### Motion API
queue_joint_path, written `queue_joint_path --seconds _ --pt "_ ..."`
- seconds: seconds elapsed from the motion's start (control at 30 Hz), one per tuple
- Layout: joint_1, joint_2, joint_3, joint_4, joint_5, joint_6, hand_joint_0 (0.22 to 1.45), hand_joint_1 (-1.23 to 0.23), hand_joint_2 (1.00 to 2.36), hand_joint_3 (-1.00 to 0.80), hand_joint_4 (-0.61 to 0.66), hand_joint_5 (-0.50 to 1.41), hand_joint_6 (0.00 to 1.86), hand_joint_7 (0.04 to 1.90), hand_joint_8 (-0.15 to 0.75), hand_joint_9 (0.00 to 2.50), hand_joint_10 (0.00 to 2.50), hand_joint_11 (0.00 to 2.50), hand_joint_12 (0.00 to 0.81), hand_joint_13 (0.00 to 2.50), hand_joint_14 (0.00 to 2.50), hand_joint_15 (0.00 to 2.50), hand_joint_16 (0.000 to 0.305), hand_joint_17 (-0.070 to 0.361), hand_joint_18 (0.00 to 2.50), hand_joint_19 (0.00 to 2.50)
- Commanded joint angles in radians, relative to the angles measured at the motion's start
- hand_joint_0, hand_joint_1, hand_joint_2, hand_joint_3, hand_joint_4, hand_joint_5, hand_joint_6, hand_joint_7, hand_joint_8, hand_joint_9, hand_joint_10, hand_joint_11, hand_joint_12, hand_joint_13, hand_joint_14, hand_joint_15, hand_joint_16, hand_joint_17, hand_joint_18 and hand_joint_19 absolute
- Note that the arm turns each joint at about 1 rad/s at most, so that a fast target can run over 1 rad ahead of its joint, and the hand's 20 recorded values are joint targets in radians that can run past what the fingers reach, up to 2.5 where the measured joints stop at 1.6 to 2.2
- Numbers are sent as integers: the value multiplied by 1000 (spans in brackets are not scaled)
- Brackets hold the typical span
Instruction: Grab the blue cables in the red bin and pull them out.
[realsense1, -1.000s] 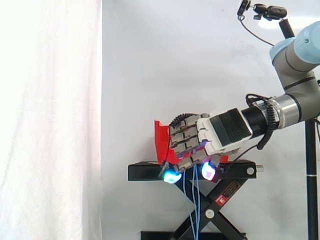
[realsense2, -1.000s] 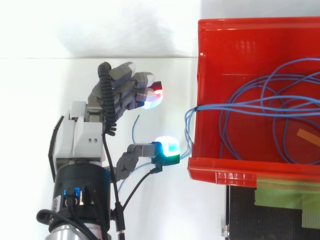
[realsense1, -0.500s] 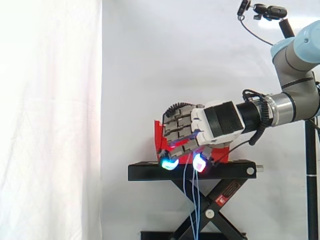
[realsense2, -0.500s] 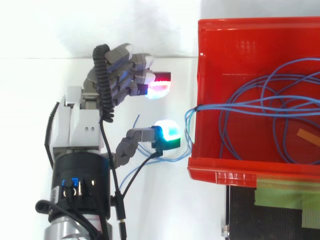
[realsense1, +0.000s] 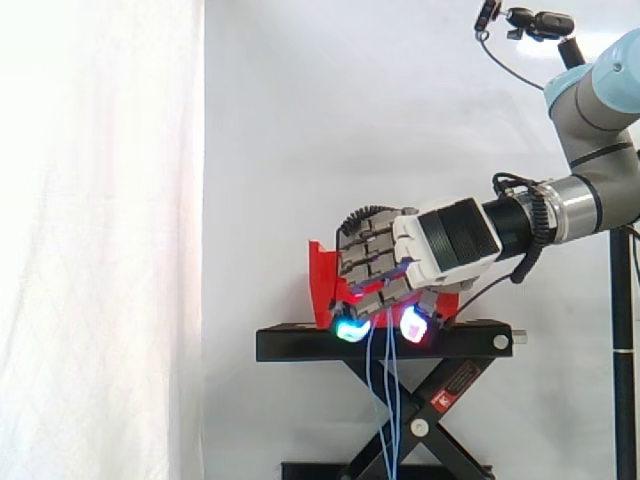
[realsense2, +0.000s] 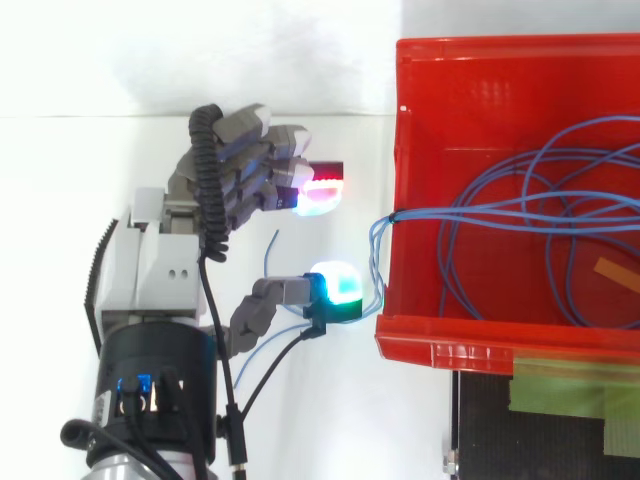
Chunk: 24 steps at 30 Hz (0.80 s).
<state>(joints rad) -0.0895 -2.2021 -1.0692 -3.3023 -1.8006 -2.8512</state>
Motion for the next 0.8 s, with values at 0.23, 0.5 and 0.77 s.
queue_joint_path --seconds 0.23,0.5,0.77 --pt "-1 1 0 -25 41 89 720 -1024 1000 -1000 74 714 10 660 240 758 25 959 348 647 22 596 48 108 460 469" --pt "-1 -1 0 32 50 109 748 -1018 1000 -1000 64 712 10 658 235 762 25 955 343 651 22 589 46 104 462 470" --pt "1 1 -46 46 50 108 766 -1021 1000 -1000 30 660 9 647 233 767 24 953 340 658 22 590 46 103 476 474"
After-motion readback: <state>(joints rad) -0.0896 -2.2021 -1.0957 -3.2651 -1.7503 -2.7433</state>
